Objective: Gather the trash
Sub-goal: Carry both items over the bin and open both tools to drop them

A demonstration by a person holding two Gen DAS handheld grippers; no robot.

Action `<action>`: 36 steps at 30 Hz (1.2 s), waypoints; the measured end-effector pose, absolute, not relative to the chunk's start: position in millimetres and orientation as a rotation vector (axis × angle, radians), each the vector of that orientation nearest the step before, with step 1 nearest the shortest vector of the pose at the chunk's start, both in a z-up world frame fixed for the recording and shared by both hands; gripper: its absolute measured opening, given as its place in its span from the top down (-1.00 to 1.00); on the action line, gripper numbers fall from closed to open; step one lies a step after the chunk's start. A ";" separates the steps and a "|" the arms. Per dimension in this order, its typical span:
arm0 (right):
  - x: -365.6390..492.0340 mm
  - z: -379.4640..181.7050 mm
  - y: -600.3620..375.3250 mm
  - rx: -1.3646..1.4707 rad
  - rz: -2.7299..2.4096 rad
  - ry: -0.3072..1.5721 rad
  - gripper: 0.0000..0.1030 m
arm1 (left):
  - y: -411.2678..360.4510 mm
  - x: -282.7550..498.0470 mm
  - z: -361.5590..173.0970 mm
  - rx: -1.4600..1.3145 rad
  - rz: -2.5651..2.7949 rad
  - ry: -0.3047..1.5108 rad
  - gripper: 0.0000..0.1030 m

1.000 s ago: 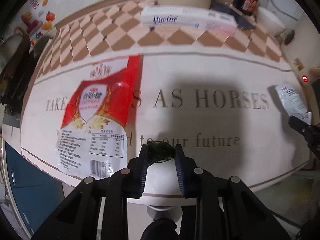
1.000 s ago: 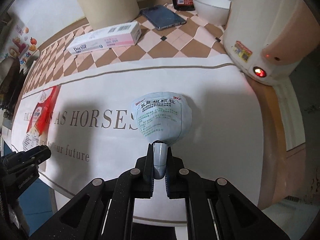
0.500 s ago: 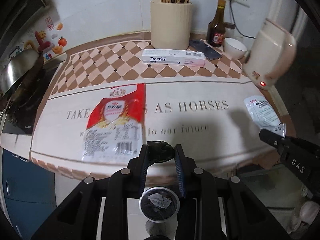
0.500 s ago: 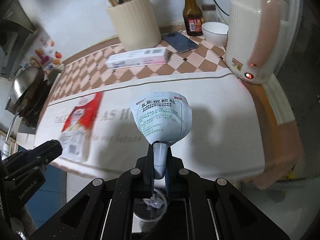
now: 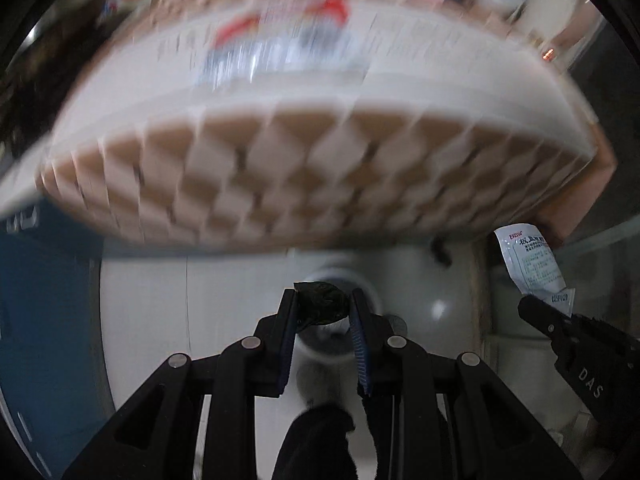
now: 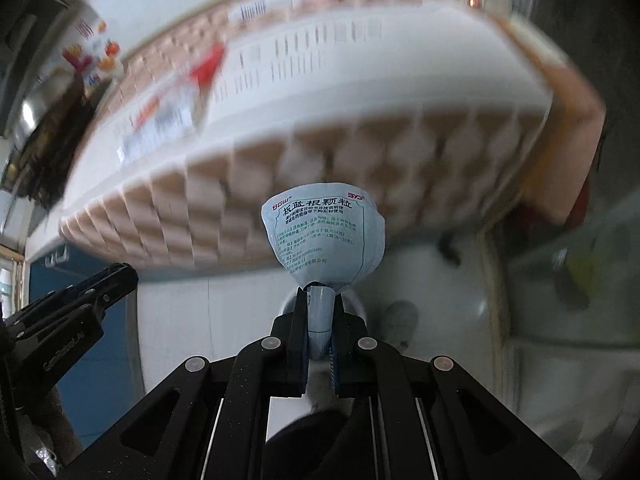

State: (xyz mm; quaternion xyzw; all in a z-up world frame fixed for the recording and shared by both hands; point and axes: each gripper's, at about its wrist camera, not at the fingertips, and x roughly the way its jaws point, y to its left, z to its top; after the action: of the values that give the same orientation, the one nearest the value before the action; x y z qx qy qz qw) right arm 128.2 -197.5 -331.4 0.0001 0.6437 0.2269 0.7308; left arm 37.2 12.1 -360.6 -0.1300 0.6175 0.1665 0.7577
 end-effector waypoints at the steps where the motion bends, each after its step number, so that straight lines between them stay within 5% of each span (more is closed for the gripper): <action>1: 122.7 -347.1 -195.3 0.004 0.503 1.444 0.84 | 15.0 33.0 -381.3 -0.296 0.374 1.377 0.57; 17: 77.7 -732.0 -150.9 0.005 0.518 1.798 0.84 | 46.8 16.7 -761.2 -0.572 0.368 1.741 0.56; 24: 66.4 -819.4 -141.7 -0.034 0.558 1.900 0.80 | 47.8 5.7 -817.6 -0.706 0.310 1.771 0.51; 26: 63.3 -831.5 -140.8 -0.055 0.572 1.919 0.79 | 46.5 5.5 -822.1 -0.710 0.303 1.771 0.29; 27: 62.5 -835.1 -140.7 -0.067 0.574 1.922 0.62 | 46.5 5.2 -821.9 -0.700 0.306 1.768 0.13; 29: 62.4 -839.2 -141.5 -0.064 0.580 1.934 0.22 | 44.9 5.4 -818.4 -0.662 0.328 1.753 -0.50; 32: 64.7 -837.4 -144.5 -0.061 0.575 1.931 -0.23 | 47.0 4.2 -811.2 -0.625 0.359 1.729 -0.63; 34: 65.4 -834.6 -142.7 -0.075 0.575 1.918 -0.52 | 50.1 3.2 -807.7 -0.607 0.377 1.722 -0.99; 36: 64.4 -829.1 -143.6 -0.101 0.567 1.902 -0.71 | 51.9 0.6 -800.3 -0.572 0.409 1.717 -1.00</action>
State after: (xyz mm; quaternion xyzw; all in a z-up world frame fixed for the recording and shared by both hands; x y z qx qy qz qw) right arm 64.4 -143.6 -829.1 -0.0425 0.8021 0.2391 0.5456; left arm 0.6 51.9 -800.3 -0.2465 0.7406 0.1764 0.5997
